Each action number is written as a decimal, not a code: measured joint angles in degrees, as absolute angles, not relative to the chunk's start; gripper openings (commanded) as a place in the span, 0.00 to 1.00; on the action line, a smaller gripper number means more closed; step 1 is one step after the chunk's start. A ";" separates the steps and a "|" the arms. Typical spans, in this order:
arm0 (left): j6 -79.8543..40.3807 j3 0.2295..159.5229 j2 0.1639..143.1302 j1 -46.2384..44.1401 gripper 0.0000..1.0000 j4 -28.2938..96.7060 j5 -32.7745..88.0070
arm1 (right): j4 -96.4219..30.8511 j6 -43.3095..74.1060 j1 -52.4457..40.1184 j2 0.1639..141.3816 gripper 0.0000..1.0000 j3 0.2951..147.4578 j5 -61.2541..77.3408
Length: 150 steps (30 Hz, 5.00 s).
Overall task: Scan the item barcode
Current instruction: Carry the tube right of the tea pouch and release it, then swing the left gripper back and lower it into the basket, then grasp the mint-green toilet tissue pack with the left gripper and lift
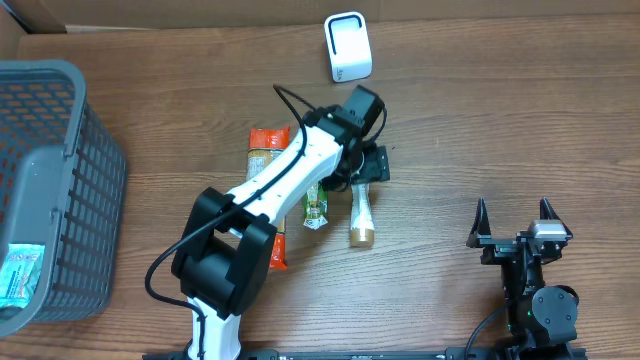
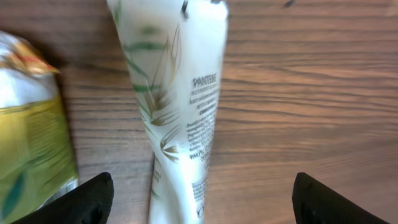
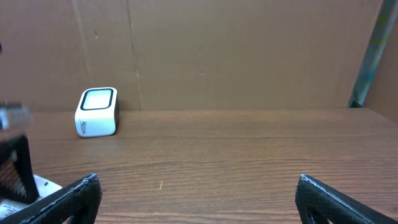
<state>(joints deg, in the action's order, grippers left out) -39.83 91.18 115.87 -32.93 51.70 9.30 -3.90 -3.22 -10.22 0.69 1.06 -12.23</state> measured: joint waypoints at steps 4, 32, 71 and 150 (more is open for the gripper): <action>-36.80 98.17 112.31 -30.96 0.83 57.17 9.06 | -3.95 -3.20 -10.24 0.69 1.00 1.06 -12.25; -17.50 109.91 70.50 42.00 0.92 81.21 9.15 | -3.88 -3.20 -10.22 0.69 1.00 1.06 -12.25; -12.34 107.96 95.02 58.13 0.86 76.12 1.76 | -3.88 -3.22 -10.22 0.69 1.00 1.06 -12.25; 10.94 69.58 107.83 59.64 0.04 24.51 23.53 | -3.90 -3.22 -10.22 0.69 1.00 1.06 -12.25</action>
<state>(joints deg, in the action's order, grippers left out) 10.94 69.58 107.83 59.64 24.51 23.53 -3.90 -3.22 -10.22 0.69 1.06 -12.25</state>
